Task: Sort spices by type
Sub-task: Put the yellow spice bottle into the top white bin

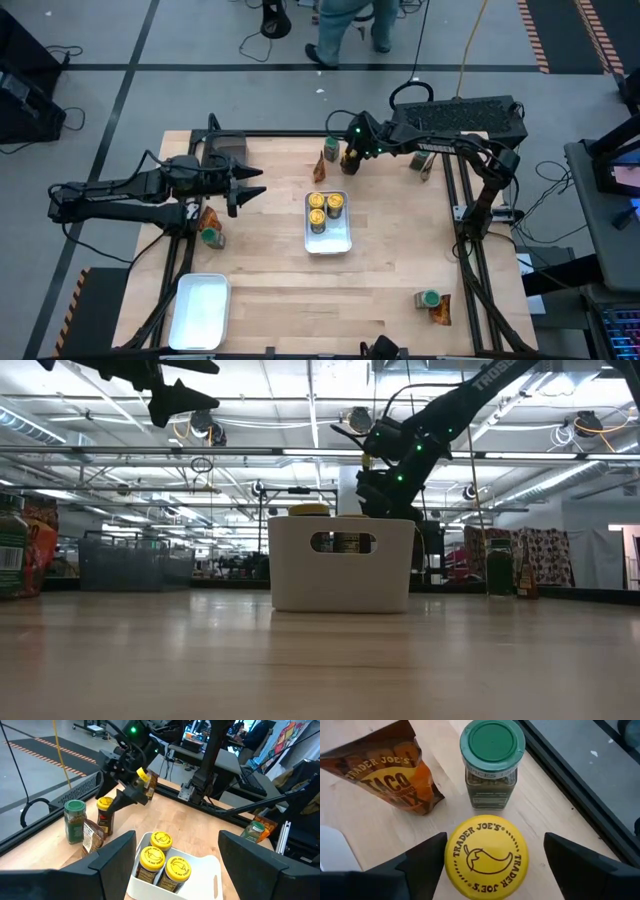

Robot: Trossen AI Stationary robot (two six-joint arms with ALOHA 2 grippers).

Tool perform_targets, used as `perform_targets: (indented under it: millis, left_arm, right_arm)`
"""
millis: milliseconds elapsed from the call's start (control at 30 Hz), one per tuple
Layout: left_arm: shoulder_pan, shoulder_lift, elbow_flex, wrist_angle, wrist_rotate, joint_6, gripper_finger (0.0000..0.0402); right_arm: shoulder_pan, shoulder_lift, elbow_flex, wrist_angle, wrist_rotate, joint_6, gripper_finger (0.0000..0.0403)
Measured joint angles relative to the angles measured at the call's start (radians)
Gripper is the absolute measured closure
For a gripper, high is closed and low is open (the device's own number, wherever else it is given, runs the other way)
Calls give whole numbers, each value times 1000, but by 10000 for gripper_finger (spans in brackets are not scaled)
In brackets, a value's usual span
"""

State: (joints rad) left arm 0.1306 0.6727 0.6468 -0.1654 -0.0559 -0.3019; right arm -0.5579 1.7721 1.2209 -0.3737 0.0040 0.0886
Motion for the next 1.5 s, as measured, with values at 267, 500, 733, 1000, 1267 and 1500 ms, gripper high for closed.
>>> perform_targets:
  millis: [267,500,733,1000,1267,1500]
  left_arm:
    - [0,0,0,0,7,-4,116]
    - [0,0,0,-1,30,-6,116]
    - [0,0,0,-1,57,-3,116]
    - [0,0,0,-1,73,24,116]
    - [0,0,0,-1,89,35,116]
    - [0,0,0,-1,115,59,116]
  right_arm:
    - [15,56,-1,2,-4,24,155]
    - [39,44,-1,-11,52,24,206]
    - [68,-14,28,-109,59,42,204]
    - [142,-112,85,-280,110,57,205]
    - [305,-270,110,-331,102,138,204]
    - [505,-329,111,-296,104,245,203]
